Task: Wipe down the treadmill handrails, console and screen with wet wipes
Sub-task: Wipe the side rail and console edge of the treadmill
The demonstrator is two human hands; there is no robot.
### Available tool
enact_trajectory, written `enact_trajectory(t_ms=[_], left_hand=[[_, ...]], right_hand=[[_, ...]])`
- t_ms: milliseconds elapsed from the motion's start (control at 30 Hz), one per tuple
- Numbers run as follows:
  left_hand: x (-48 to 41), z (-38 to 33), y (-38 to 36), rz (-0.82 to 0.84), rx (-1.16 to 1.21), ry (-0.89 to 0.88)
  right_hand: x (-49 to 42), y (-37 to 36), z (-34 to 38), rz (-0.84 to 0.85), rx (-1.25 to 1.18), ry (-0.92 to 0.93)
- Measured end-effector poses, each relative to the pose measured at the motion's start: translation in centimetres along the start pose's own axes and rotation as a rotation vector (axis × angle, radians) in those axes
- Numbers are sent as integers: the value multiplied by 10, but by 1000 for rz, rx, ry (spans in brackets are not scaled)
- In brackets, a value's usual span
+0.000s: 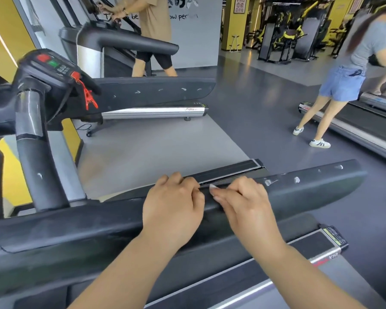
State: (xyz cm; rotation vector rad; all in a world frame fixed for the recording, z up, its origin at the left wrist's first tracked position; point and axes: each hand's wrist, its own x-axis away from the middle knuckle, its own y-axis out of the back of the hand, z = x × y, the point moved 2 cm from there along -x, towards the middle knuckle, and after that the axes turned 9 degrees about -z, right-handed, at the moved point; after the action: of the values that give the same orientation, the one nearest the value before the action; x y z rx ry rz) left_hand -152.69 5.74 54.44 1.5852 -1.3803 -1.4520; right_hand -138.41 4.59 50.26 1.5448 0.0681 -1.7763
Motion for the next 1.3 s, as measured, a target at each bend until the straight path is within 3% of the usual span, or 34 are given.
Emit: enact_trajectory(t_ms=[100,233,333,467,633,800,900,1067,1300], left_hand=[[1,0,1,1,3,2],[-4,-2,2,31,47,75],[-12,-14,1,39,129,145],[-21,-43,-8,55,173,169],[-18,-43,-10,5,113,219],[-16,-46,-13,-25,73,226],[-18,-46,-16,-34,41,240],[-18,-46,-18,-49,37,257],[-16,-43,-18,-65,51,204]], right_hand=[[0,23,-40,-21,72,9],[-9,50,-80,-1,119,-131],[-23,37,-56,-3,-23,-142],[-20,7,-11,52,-50,43],[-10,24,-55,82,-36,83],[-16,56,-116,83,46,-38],[-30,51,-97,89,-41,-89],[-21,9,-33,105,-84,88],[-12,40,-98,46,36,4]])
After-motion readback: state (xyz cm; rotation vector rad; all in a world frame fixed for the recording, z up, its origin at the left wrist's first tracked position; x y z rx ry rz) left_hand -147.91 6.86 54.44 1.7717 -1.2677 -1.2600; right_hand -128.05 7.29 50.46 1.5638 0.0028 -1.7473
